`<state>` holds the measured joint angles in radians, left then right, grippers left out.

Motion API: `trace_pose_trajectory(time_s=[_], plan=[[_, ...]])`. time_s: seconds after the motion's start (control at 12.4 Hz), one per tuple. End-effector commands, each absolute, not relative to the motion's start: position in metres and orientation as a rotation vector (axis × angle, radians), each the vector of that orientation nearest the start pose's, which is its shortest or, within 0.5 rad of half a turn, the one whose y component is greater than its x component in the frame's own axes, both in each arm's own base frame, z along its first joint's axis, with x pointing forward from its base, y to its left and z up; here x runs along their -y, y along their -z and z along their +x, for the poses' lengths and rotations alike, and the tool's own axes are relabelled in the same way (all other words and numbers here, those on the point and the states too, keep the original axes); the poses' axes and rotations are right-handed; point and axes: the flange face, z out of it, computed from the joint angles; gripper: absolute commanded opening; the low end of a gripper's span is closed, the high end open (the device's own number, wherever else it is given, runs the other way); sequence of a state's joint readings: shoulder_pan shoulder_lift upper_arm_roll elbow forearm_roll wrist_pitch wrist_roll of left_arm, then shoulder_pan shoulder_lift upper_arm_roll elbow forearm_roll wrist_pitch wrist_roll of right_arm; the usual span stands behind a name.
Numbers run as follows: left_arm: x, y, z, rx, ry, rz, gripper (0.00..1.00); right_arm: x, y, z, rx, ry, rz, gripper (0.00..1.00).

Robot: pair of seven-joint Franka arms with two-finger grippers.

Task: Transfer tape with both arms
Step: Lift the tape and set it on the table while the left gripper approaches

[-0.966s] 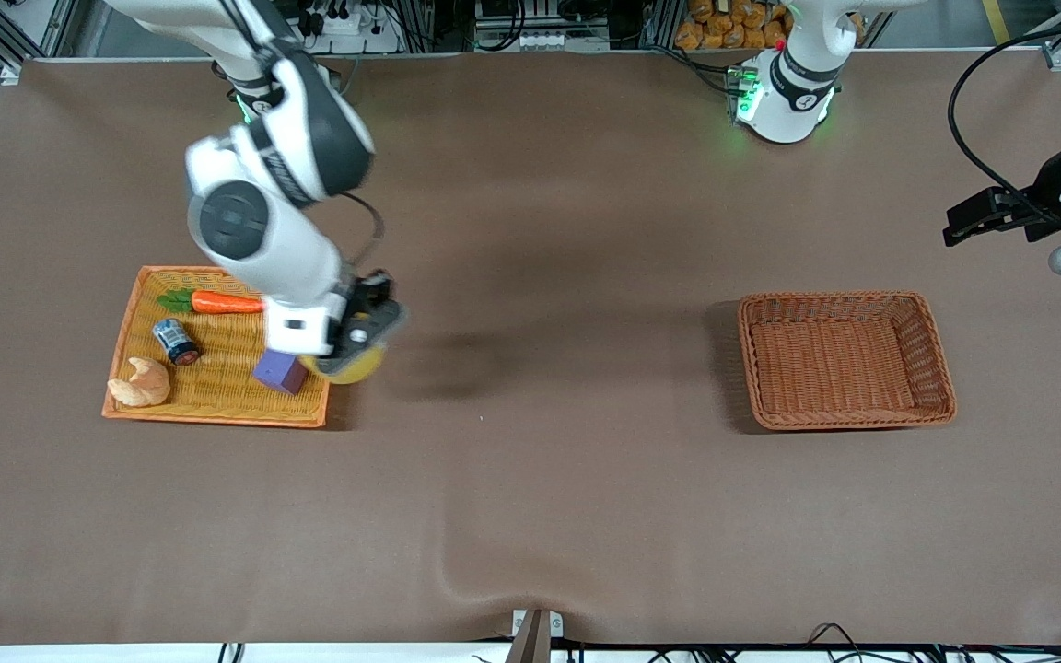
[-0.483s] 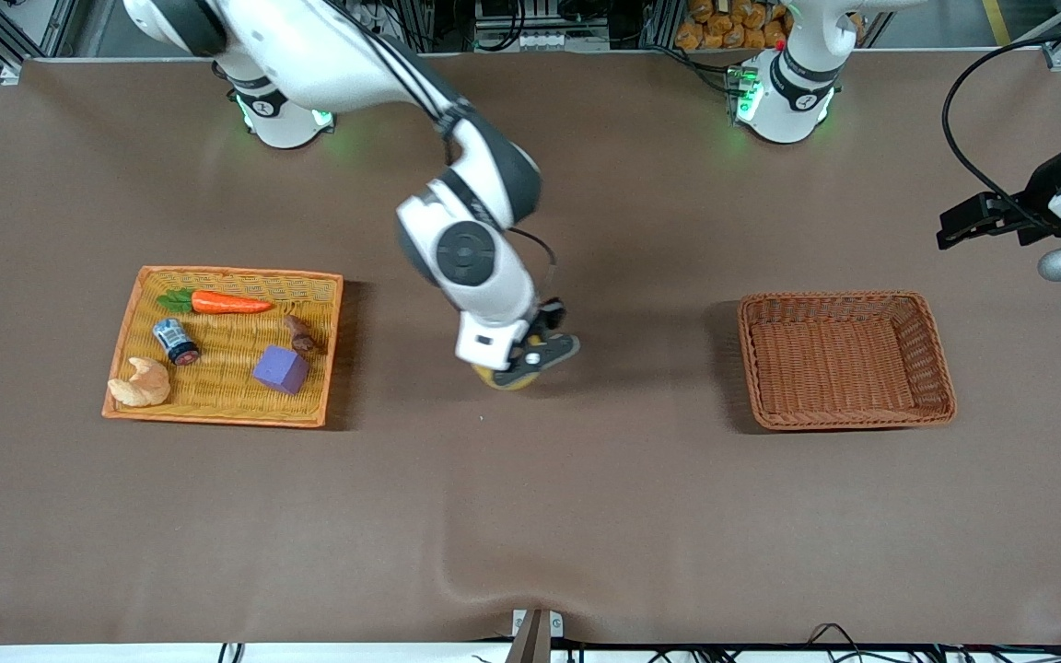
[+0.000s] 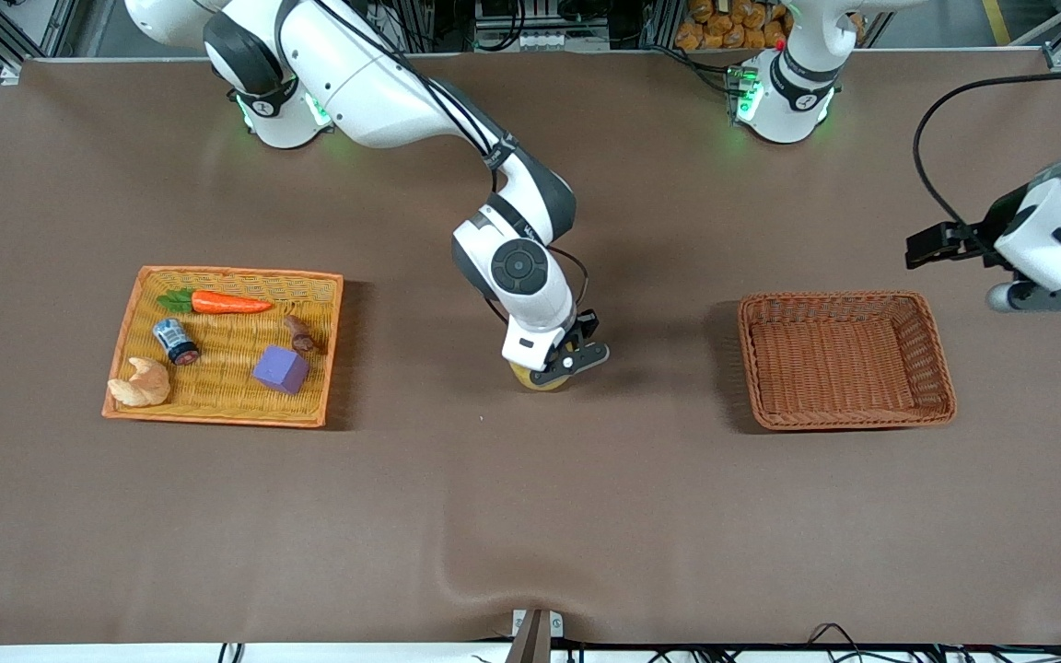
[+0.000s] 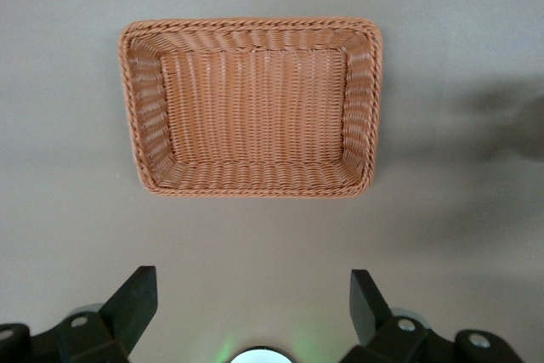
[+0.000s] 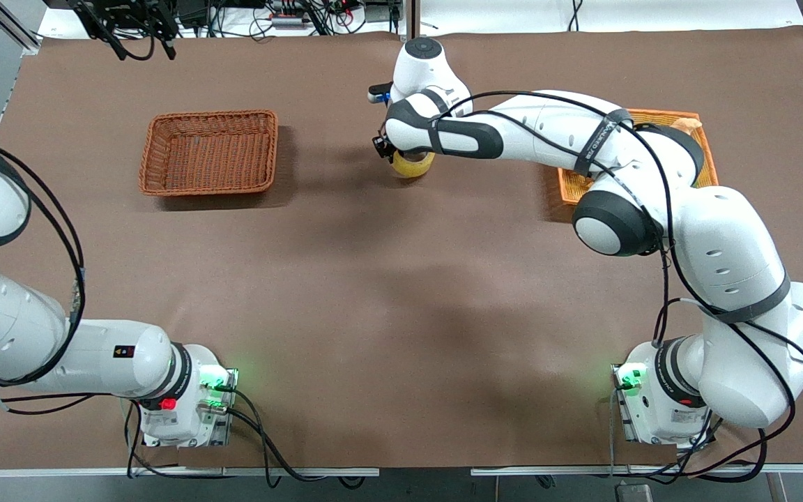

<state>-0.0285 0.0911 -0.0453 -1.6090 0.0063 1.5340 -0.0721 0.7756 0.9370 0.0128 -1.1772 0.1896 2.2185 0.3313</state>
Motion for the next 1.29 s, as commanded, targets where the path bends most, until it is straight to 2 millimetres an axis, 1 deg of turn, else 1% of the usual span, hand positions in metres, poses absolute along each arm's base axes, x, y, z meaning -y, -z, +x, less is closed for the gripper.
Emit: trace_pose_trajectory(time_s=[0.0,0.08,0.16,0.24,0.32,0.4,0.48,0.56,0.64,0.72,0.8,0.89,0.97,1.05,1.13,1.21], plan=[[0.054,-0.528,0.574,-0.038,-0.265,-3.130,1.00,-0.558,-0.233,0.543,0.462,-0.008,-2.904,0.20],[0.053,-0.518,0.573,-0.033,-0.260,-3.130,1.00,-0.558,-0.234,0.544,0.458,-0.009,-2.900,0.45],[0.055,-0.514,0.573,-0.037,-0.265,-3.129,1.00,-0.558,-0.236,0.545,0.456,-0.002,-2.896,0.58],[0.057,-0.514,0.573,-0.045,-0.265,-3.129,1.00,-0.558,-0.240,0.546,0.454,0.004,-2.894,0.82],[0.059,-0.513,0.573,-0.052,-0.265,-3.129,1.00,-0.554,-0.257,0.551,0.450,0.023,-2.885,0.96],[0.061,-0.513,0.573,-0.054,-0.265,-3.129,1.00,-0.545,-0.283,0.561,0.427,0.045,-2.872,1.00],[0.071,-0.513,0.573,-0.077,-0.261,-3.131,1.00,-0.529,-0.313,0.570,0.405,0.022,-2.885,1.00],[0.090,-0.508,0.573,-0.125,-0.254,-3.130,1.00,-0.510,-0.336,0.575,0.409,-0.035,-2.927,1.00],[0.111,-0.505,0.571,-0.138,-0.254,-3.119,1.00,-0.479,-0.369,0.590,0.366,-0.031,-2.965,1.00],[0.121,-0.502,0.571,-0.109,-0.251,-3.117,1.00,-0.451,-0.394,0.597,0.319,-0.040,-2.982,1.00],[0.137,-0.497,0.570,-0.099,-0.246,-3.116,1.00,-0.416,-0.422,0.610,0.253,-0.028,-2.981,1.00],[0.159,-0.491,0.570,-0.082,-0.233,-3.118,1.00,-0.384,-0.437,0.615,0.230,-0.045,-2.984,1.00],[0.183,-0.485,0.568,-0.065,-0.210,-3.122,1.00,-0.350,-0.450,0.620,0.247,-0.037,-2.981,1.00],[0.211,-0.480,0.564,-0.064,-0.190,-3.126,1.00,-0.320,-0.459,0.623,0.259,-0.027,-2.979,1.00],[0.238,-0.467,0.561,-0.030,-0.189,-3.125,1.00,-0.294,-0.476,0.623,0.247,-0.006,-2.981,1.00],[0.268,-0.457,0.555,0.035,-0.179,-3.128,1.00,-0.268,-0.491,0.624,0.277,0.033,-3.006,1.00]])
